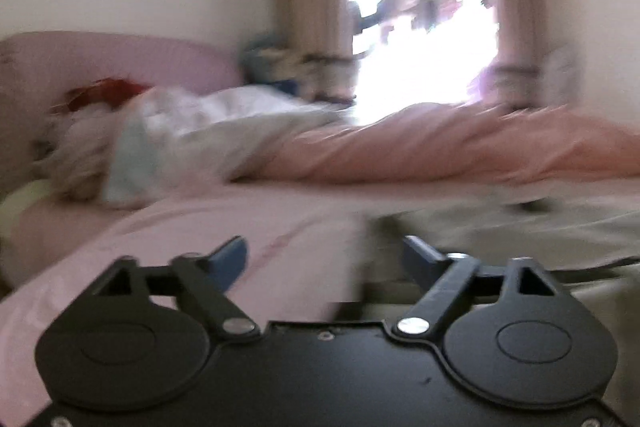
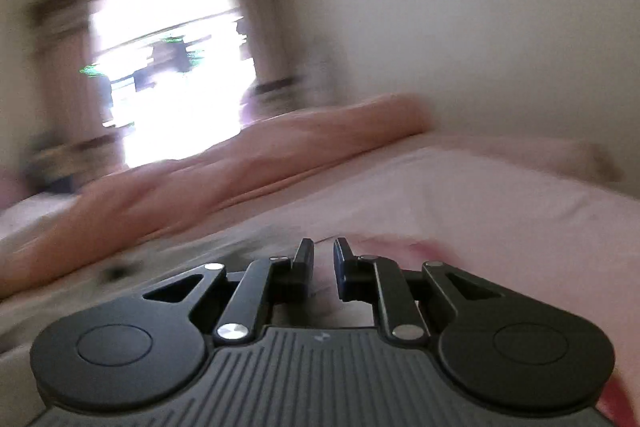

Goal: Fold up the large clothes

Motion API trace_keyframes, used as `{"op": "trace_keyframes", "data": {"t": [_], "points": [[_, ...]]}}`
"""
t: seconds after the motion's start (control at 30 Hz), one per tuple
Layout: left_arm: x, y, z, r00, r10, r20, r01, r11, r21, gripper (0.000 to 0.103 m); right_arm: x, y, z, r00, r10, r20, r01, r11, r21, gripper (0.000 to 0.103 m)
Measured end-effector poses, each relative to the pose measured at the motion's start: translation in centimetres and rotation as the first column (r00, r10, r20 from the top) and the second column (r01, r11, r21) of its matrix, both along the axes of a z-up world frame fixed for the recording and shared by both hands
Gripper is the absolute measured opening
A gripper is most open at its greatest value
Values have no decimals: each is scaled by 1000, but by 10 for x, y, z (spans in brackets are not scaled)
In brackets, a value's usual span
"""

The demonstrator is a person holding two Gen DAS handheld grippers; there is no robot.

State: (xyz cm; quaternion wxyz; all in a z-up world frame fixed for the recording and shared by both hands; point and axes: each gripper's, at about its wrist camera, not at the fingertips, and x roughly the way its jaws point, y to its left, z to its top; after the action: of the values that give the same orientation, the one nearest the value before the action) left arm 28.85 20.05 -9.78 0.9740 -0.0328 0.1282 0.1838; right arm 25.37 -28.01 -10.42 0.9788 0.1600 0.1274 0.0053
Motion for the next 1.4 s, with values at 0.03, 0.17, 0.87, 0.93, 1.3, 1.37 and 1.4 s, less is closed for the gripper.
{"op": "trace_keyframes", "data": {"t": [0.03, 0.17, 0.87, 0.93, 1.3, 1.37, 1.4], "points": [[-8, -10, 4, 998, -63, 9, 63, 998, -27, 103, -13, 15, 5, 995, 100, -8, -100, 995, 1, 18], [-32, -77, -6, 976, -213, -39, 211, 976, -49, 103, -52, 73, -2, 912, 397, -99, -390, 917, 85, 18], [-100, -3, -79, 924, -53, -378, 6, 992, -124, 103, -101, -24, -55, 920, 183, -346, -195, 981, 0, 0], [-108, 5, -78, 924, -54, -378, -11, 986, -166, 103, -101, -50, -57, 903, 262, -340, -237, 965, 114, 0], [-108, -22, -61, 934, -36, -355, -46, 974, -222, 103, -125, 13, -18, 905, 358, -230, -358, 933, 44, 21], [-108, -35, -57, 937, -89, -338, -5, 964, -268, 103, -131, 34, -12, 883, 413, -224, -417, 909, 32, 22], [-106, -43, -56, 935, -122, -334, 25, 959, -281, 103, -132, 46, -10, 871, 438, -224, -444, 896, 27, 22]]}}
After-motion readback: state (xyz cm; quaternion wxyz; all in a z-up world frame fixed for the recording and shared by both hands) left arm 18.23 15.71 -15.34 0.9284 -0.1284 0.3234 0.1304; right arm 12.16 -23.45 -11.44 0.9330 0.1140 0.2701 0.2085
